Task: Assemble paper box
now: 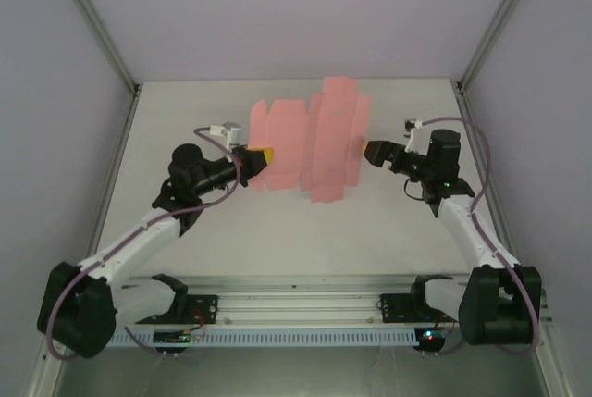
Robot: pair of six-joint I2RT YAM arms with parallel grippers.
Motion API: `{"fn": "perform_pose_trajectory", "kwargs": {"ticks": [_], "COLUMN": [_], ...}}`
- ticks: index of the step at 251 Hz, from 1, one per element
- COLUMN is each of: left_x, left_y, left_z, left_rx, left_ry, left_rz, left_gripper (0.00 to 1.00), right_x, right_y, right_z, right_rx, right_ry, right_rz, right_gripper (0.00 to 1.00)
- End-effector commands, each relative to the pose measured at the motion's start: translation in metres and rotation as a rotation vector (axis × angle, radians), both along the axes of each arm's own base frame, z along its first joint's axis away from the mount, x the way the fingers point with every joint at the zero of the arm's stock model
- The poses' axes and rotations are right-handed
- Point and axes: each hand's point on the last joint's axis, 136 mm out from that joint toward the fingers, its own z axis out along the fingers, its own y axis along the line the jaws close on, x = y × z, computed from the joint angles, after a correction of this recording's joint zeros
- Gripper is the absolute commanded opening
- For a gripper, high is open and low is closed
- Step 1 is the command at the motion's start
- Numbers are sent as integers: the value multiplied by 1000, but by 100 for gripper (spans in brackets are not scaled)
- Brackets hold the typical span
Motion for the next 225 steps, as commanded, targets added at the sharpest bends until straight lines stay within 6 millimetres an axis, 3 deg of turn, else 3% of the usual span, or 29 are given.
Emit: {"fn": "perform_pose_trajectory", "kwargs": {"ticks": [1,38,87,115,150,155,183,205,225], "left_x": [-18,-31,-38,-38,-36,-36,-36,-33,-19], "left_y": [6,14,15,18,22,22,22,23,29], "left_z": [55,78,82,83,79,78,72,64,48], "left_rx": [-85,-148,-171,-184,-178,-175,-167,-156,-125], "left_ry": [-122,-147,-152,-151,-145,-142,-123,-86,-11], "left_rz": [-21,-18,-38,-23,8,13,12,31,109], "left_gripper": [0,0,0,0,0,0,0,0,0], "right_x": [-16,-23,-32,-31,-26,-25,-20,-15,-11], "right_y": [16,27,43,44,41,40,44,44,39], "right_z": [20,56,86,92,85,83,63,34,30], "right_rx": [138,230,273,278,251,232,10,-458,-789], "right_ry": [-60,-203,-289,-291,-267,-267,-275,-303,-356], "right_rz": [157,258,349,348,294,282,207,70,-46], "right_gripper": [86,79,68,43,0,0,0,0,0]}}
